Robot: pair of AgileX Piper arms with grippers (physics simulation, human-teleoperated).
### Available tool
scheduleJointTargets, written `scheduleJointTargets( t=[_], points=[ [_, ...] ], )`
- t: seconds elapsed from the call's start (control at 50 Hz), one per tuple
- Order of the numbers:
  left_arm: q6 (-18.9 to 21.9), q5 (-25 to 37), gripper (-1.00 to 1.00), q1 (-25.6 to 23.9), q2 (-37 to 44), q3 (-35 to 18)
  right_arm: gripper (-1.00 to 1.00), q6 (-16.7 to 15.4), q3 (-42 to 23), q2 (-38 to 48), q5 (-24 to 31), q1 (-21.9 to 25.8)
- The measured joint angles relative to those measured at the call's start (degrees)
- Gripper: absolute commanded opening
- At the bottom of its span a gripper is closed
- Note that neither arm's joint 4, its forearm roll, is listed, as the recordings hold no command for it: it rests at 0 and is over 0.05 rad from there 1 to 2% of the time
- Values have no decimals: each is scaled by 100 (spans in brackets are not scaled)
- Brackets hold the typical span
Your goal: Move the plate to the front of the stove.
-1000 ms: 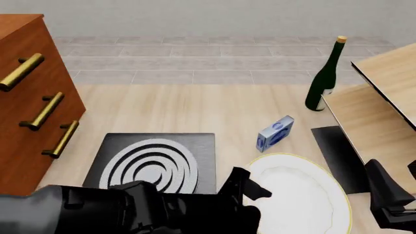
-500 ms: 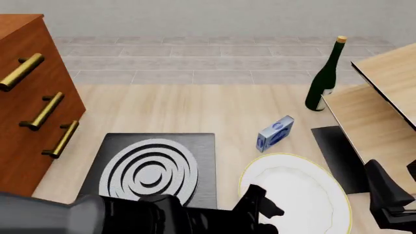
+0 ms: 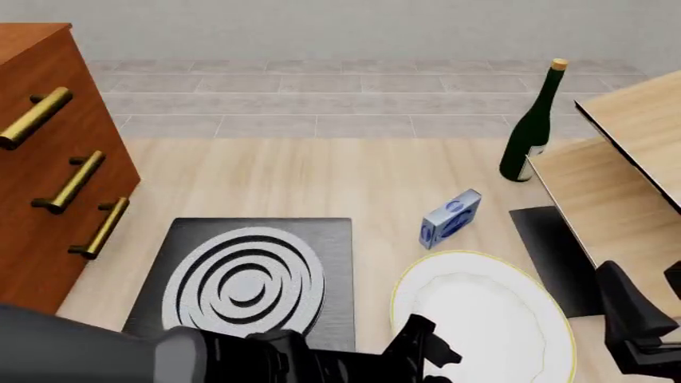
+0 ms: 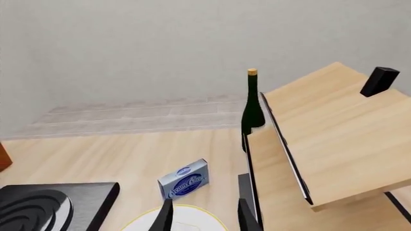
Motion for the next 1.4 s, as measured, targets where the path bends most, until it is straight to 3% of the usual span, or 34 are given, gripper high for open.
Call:
scheduleJointTargets(
  t=[0.66,1.4],
  points=[
    [186,-552,100,276,526,-20,100,2,2,656,-626,75],
    [178,-800,100,228,989,-281,100,13,2,744,-721,62]
  ],
)
